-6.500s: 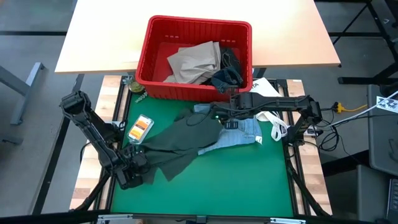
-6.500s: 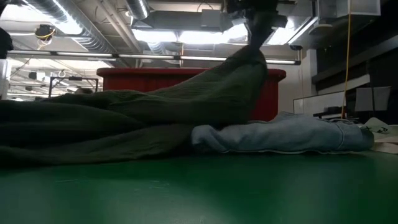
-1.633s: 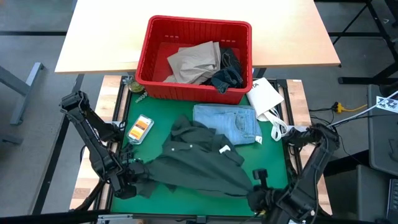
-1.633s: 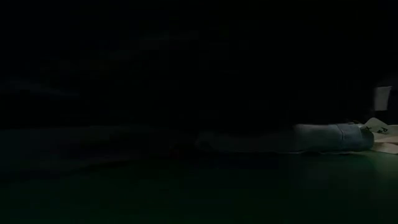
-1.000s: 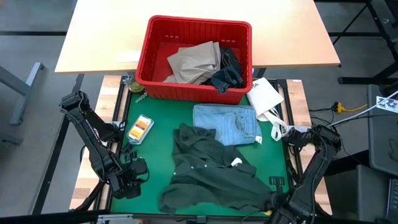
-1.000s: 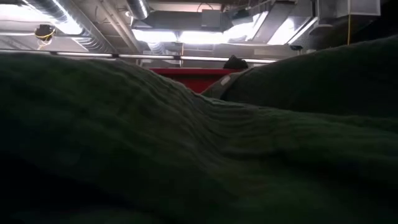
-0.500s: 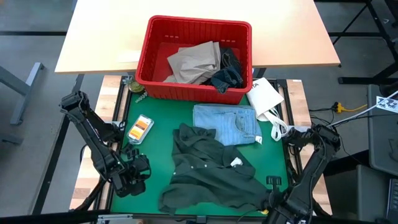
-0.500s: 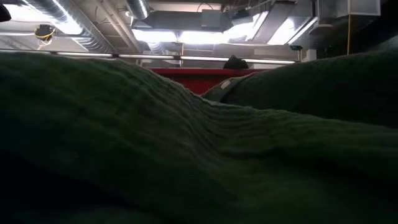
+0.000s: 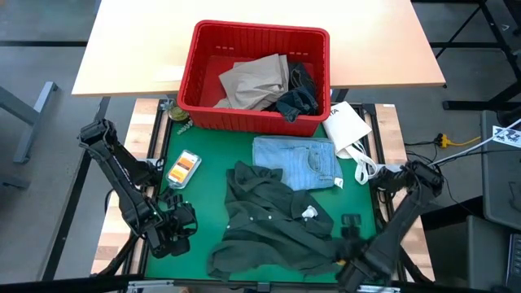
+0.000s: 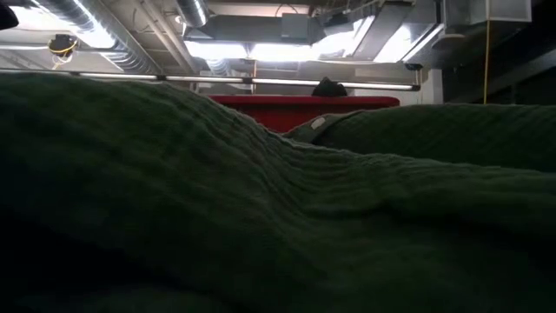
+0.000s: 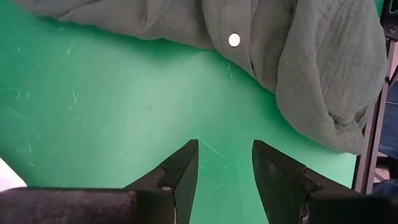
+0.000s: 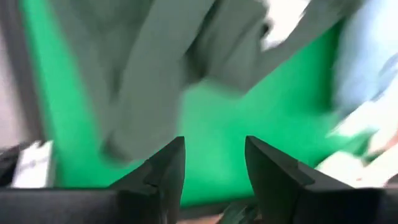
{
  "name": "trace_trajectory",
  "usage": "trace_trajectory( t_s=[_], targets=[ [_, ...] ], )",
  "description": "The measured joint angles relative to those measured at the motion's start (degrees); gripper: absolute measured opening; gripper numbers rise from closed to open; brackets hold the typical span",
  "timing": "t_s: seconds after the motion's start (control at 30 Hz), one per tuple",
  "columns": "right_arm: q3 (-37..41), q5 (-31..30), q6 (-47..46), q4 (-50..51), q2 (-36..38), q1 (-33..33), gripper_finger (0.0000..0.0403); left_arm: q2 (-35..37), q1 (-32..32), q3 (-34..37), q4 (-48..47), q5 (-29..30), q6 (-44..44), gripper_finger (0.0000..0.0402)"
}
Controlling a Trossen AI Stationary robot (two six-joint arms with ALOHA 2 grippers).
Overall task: Fold Laundry from Bin
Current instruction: Fold the green polo shirt
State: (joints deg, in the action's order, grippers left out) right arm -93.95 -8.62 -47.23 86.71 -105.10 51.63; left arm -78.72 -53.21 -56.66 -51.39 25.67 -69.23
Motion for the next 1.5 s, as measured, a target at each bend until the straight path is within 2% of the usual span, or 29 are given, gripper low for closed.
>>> trace_trajectory(
  t_s=[0.1,0.23,0.43,0.57,0.73,0.83,0.93,1.17,1.5],
  targets=[
    [0.0,-6.7,10.2,-1.1,0.0,-5.2,0.0167,0.0,0.0,0.0,0.1,0.2,0.7,0.0144],
    [0.0,-11.2,26.5,-6.3,0.0,-14.2,0.0168,0.0,0.0,0.0,0.1,0.2,0.8,0.0144],
    [0.0,-10.2,51.8,-21.9,0.0,-28.8,0.0168,0.0,0.0,0.0,0.1,0.2,0.8,0.0144],
    [0.0,-7.7,61.4,-30.9,0.0,-37.4,0.0168,0.0,0.0,0.0,0.1,0.2,0.7,0.0144],
    [0.0,0.6,63.9,-38.1,-0.9,-45.3,0.0168,0.0,0.0,0.0,0.1,0.2,0.7,0.0144],
    [0.0,5.7,64.1,-40.9,-2.8,-47.4,0.0168,0.0,0.0,0.0,0.2,0.3,0.7,0.0144],
    [0.0,8.1,66.0,-41.6,-5.1,-47.7,0.0168,0.0,0.0,0.0,0.6,0.3,0.7,0.0144],
    [0.0,9.6,69.5,-41.2,-9.3,-46.6,0.0168,0.0,-0.4,0.0,1.4,0.5,0.7,0.0144],
    [0.0,6.3,69.3,-41.2,-10.2,-46.8,0.0154,0.0,-0.5,0.0,1.3,0.7,0.8,0.0144]
  ],
)
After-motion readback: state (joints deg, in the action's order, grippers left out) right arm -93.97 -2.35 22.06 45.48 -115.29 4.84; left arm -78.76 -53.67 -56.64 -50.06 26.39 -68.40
